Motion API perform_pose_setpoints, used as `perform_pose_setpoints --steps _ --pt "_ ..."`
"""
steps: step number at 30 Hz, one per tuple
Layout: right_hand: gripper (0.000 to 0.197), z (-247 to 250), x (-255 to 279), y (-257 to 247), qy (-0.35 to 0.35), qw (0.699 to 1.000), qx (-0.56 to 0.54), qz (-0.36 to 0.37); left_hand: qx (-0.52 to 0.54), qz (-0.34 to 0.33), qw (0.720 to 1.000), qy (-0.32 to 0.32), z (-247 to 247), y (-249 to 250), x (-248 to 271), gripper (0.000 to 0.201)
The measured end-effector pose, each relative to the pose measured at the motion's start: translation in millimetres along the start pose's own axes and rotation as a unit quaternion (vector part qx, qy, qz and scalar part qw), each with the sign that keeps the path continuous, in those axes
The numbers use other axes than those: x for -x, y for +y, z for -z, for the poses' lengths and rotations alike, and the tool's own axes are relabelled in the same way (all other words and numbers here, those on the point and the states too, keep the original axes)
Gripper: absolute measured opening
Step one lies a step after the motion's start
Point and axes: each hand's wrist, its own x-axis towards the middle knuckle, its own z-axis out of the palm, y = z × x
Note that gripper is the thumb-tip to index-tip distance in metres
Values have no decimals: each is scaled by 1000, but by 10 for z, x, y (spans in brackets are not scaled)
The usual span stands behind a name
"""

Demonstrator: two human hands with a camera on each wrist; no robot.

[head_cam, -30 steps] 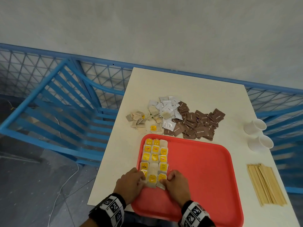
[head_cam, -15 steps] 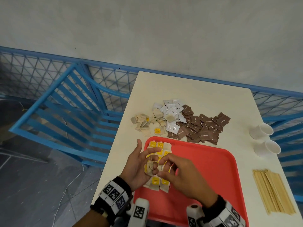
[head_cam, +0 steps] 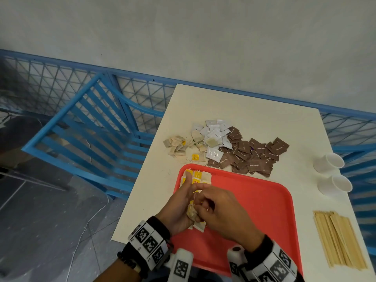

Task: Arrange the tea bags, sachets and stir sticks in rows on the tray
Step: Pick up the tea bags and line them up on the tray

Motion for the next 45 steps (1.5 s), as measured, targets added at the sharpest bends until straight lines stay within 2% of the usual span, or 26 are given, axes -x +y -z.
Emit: perform_pose_setpoints --steps 4,7,10,13,16,18,23,25,27,29,31,33,35,37,39,41,42,45 --pt "12 82 48 74 45 997 -50 -41 9 -5 1000 -4 -143 -1 36 67" --pt "13 202 83 108 65 983 -148 -82 12 -6 1000 -19 -218 1 42 62" --pt "16 311 100 176 80 973 -202 -82 11 -1 1000 -27 -298 -3 21 55" --pt "10 421 109 233 101 954 -273 -73 18 -5 999 -27 -404 11 4 48" --pt "10 509 140 337 119 942 -301 -87 27 -40 999 -5 -499 26 -38 51" --pt "11 549 160 416 117 933 -326 -100 -32 -87 995 18 -558 33 -62 48" --pt "6 630 208 569 90 927 -349 -101 -151 -184 966 95 -705 19 -110 30" --pt "5 658 238 603 91 916 -377 -97 -200 -220 946 132 -752 29 -107 23" --pt "25 683 259 609 90 903 -407 -103 -270 -254 916 154 -806 49 -83 12" --pt "36 694 270 594 89 910 -392 -103 -319 -281 891 162 -866 87 -44 7" --pt "23 684 254 566 98 930 -342 -92 -350 -286 879 151 -912 140 -5 7" --pt "19 667 230 560 97 936 -326 -87 -349 -272 885 145 -914 200 31 9" --pt "19 662 223 575 78 939 -324 -83 -349 -267 885 152 -876 253 55 9" --pt "8 677 212 560 43 947 -308 -77 -382 -274 868 162 -829 306 67 8" --pt "27 672 209 527 41 955 -284 -77 -415 -280 850 165 -797 365 92 6" --pt "36 686 202 460 91 957 -264 -83 -439 -280 839 161 -755 427 112 4" --pt "34 688 193 427 105 956 -260 -82 -451 -277 834 155 -739 459 129 3" --pt "8 666 138 314 105 956 -267 -64 -486 -282 819 119 -699 542 178 2"
